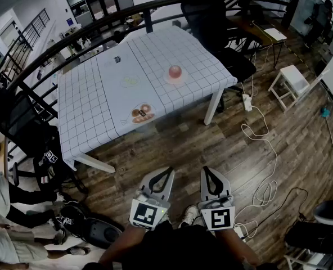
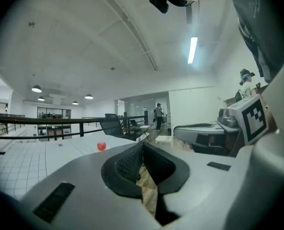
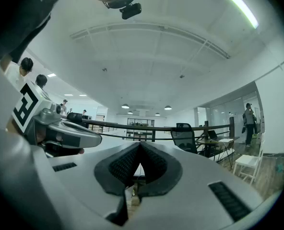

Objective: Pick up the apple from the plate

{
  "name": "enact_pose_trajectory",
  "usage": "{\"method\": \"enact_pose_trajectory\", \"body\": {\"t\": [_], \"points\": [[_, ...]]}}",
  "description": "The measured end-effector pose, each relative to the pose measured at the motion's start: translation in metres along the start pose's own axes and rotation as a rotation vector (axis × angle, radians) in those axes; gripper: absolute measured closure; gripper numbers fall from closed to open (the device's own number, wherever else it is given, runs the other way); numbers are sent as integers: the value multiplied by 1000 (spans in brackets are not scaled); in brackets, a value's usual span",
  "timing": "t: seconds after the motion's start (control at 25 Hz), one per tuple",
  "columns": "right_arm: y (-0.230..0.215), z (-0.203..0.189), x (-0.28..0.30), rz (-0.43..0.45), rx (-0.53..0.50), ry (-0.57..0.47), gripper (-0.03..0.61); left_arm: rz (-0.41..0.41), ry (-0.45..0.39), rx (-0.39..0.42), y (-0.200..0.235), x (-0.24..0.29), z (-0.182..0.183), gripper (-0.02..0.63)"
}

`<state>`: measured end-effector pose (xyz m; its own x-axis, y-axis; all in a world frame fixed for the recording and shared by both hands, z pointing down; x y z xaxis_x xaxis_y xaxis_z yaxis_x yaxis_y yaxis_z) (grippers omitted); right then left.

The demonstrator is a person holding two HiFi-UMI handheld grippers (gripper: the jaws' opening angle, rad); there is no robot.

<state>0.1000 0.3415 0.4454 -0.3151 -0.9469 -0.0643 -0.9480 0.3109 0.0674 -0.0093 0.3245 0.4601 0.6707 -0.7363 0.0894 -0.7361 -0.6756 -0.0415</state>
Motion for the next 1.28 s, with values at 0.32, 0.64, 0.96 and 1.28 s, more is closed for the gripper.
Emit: {"method": "enact_pose_trajectory", "body": {"t": [0.32,0.64,0.96,1.28], "points": [[25,4,1,2,-20,9,555,-13,33,6,12,-22,-7,592],[54,13,15,15,17,-31,555,-14,42,-15,36,-38,-9,592],[87,15,39,15,6,-13,555,-55,16,-30,71,-57,-10,591],[88,23,60,-7,-32,-8,555,-64,-13,-64,95,-59,-10,591]]}}
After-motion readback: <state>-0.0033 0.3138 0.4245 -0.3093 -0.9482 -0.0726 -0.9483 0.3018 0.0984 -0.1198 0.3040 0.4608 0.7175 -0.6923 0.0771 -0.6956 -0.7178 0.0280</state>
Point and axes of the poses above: the fingertips, and each gripper's own axes: x forward along the fingers, y to its left, z out of its top, the point moved 2 cm from there along -x, backward along the fingers, and after that the axes turned 2 degrees about z, right-handed, at the moved point
